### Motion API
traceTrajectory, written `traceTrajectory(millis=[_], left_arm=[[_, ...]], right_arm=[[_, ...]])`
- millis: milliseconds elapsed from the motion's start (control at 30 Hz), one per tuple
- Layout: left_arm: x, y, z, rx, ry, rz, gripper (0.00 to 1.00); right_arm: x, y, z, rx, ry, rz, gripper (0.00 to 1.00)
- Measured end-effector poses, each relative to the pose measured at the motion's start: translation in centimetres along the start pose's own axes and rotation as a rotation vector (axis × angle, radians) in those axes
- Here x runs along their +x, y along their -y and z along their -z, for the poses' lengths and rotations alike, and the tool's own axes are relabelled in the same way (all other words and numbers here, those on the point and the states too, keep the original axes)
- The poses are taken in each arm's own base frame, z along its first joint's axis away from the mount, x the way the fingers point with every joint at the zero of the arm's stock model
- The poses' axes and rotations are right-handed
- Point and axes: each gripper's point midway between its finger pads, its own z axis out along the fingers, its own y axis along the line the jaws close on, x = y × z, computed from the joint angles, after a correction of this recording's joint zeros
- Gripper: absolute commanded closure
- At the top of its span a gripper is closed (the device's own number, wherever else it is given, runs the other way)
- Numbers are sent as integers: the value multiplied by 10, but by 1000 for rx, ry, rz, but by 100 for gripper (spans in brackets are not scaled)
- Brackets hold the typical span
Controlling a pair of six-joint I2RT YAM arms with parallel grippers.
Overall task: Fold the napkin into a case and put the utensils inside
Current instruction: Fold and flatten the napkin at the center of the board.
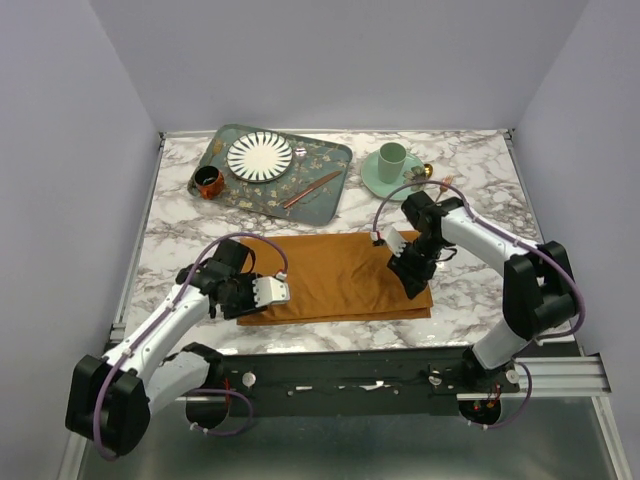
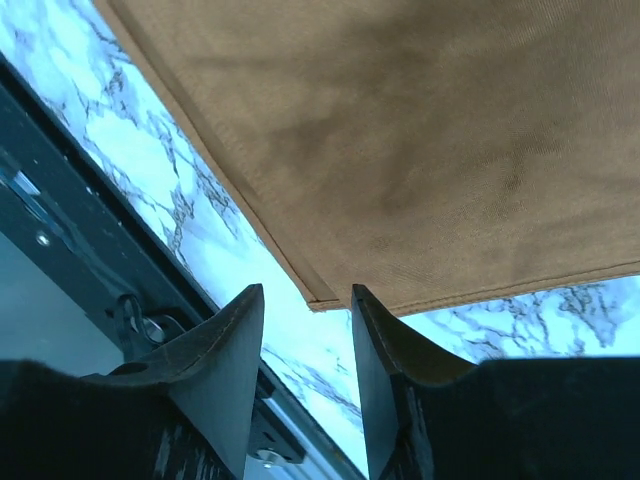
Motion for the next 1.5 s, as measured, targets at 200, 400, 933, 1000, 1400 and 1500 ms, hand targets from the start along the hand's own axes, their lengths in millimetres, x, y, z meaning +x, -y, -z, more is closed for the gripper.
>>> traceTrajectory(millis=[200, 400, 933, 1000, 1400, 1500], left_arm=[[-1, -3, -22, 39, -24, 146, 55], [-6, -14, -40, 74, -56, 244, 58], [-29, -36, -8, -45, 44, 224, 52], [-27, -32, -5, -49, 47, 211, 51], [-12, -14, -15, 4, 3, 201, 46], [-8, -10, -18, 15, -8, 197, 45]], right_arm=[[7, 13, -14, -27, -3, -156, 56], [11, 28, -38, -39, -61, -252, 57], [-1, 35, 15, 103, 86, -220, 49], [9, 35, 17, 105, 91, -263, 49], [52, 55, 6, 23, 81, -630, 51], [50, 52, 0, -16, 74, -668, 53]])
